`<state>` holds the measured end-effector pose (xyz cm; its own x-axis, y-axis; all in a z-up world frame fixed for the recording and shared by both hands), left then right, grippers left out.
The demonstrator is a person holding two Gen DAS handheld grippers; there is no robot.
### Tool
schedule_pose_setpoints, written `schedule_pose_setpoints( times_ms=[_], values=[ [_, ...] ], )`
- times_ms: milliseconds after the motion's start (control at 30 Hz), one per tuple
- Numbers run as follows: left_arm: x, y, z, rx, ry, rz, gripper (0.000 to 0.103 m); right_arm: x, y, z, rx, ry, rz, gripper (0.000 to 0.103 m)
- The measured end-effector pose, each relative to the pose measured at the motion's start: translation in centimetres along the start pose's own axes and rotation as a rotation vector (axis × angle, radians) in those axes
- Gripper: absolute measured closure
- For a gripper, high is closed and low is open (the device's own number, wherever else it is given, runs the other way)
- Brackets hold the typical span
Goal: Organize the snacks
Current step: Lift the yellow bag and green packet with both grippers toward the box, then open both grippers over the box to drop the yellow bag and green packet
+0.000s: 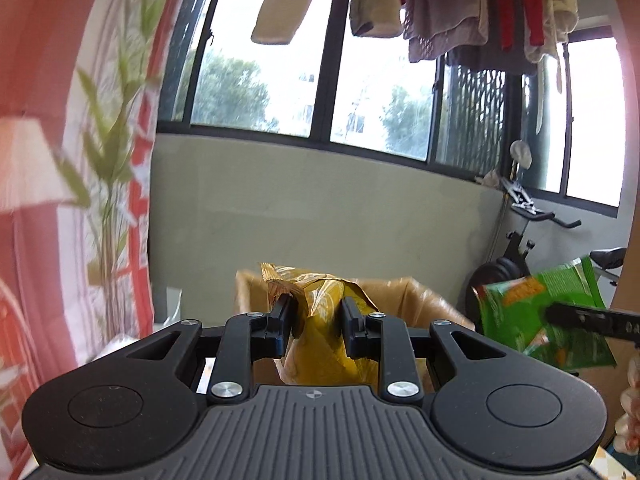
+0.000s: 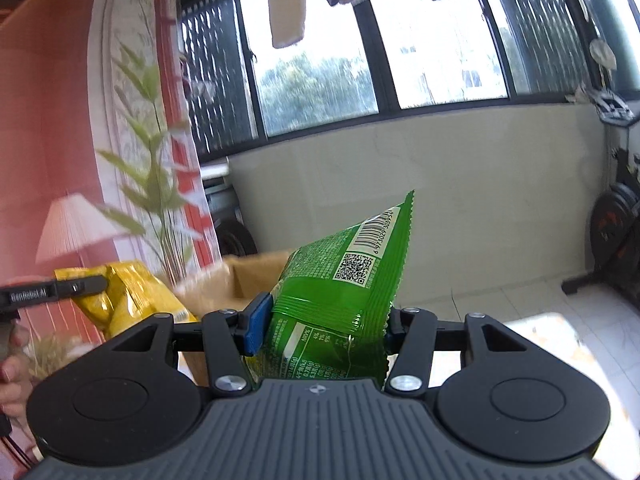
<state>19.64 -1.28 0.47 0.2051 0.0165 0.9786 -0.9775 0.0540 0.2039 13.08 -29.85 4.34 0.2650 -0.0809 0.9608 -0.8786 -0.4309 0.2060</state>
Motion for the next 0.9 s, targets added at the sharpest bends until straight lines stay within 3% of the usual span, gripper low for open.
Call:
schedule_pose_setpoints(
  times_ms=[200,367,633,900],
  values=[
    [3.1,-3.0,1.8,-0.004,-0.029,0.044,0.076,3.7,-5.6,0.2,0.007,0.118,-0.012,0.049],
    [4.5,-7.2,3.3,0.029,-0.070,0.026,0.076,5.1,-10.9,1.6,-0.009,0.129,-0.022,0.049],
    [4.6,-13.1,4.9,0.074,-0.146,-0.020,0.076,4.2,-16.8,3.6,-0.041,0.178,-0.118,0.049],
    [2.9,-16.6,5.4,0.076,-0.185,-0.087,0.076,2.5,-19.9,5.2,-0.048,0.164,-0.206,0.049]
  ],
)
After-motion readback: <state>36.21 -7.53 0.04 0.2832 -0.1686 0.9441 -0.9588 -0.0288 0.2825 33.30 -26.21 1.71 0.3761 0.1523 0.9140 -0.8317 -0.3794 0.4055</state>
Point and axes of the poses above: each gripper's, at about its wrist camera, not at the fingertips, and y roughly against the way its jaws point, z to its right, x to its top, the point moved 1 cm from there along -y, roughly the way its jaws point, and after that the axes turned 14 degrees about x, right-handed, at the moved point
